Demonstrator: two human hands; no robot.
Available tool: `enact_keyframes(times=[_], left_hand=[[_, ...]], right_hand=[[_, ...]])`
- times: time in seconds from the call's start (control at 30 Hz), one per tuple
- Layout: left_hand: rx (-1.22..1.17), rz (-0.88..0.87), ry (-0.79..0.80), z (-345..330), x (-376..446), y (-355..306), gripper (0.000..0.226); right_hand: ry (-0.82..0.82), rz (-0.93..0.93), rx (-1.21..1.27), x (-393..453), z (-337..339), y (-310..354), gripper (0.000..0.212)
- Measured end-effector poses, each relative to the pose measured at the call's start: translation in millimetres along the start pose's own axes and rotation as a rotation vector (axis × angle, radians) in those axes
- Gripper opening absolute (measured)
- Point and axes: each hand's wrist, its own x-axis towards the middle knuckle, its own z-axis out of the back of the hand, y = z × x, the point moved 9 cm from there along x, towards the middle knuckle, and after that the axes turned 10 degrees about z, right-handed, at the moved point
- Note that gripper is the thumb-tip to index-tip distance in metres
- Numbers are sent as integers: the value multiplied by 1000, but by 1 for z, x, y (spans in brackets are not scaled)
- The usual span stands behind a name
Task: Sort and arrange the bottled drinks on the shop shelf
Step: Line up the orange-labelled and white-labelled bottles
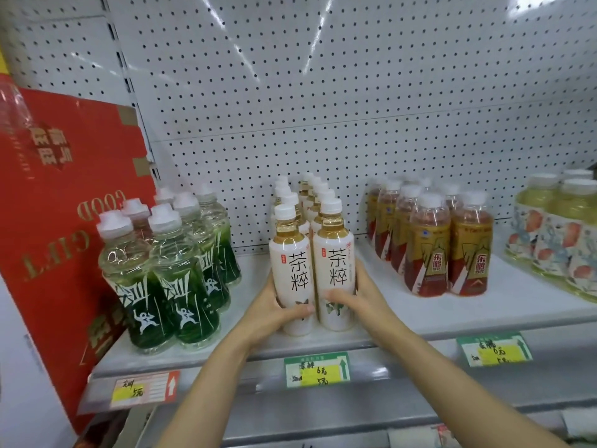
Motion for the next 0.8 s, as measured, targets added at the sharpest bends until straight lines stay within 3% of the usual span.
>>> enact_keyframes(times=[0.1, 0.27, 0.37, 0.43, 0.57, 0.67, 0.8], left_hand=[[12, 11, -3, 1, 1, 2, 79], [25, 25, 20, -2, -6, -5, 91], [41, -92, -164, 14, -13, -31, 131], [108, -161, -305, 28, -20, -55, 145], [348, -67, -369, 23, -24, -62, 141], [369, -72, -358, 7, -24, -54, 125], [371, -105, -368, 6, -26, -60, 123]], right_hand=[[-28, 47, -39, -2, 3, 6, 70], [56, 43, -129, -5, 1, 17, 77], [24, 93, -236, -9, 10, 31, 92], [-29, 178, -415, -5, 19, 49, 109], [0, 259, -592, 0, 18, 65, 122], [24, 271, -707, -1, 10, 60, 121], [-15, 293, -748, -1, 10, 58, 115]])
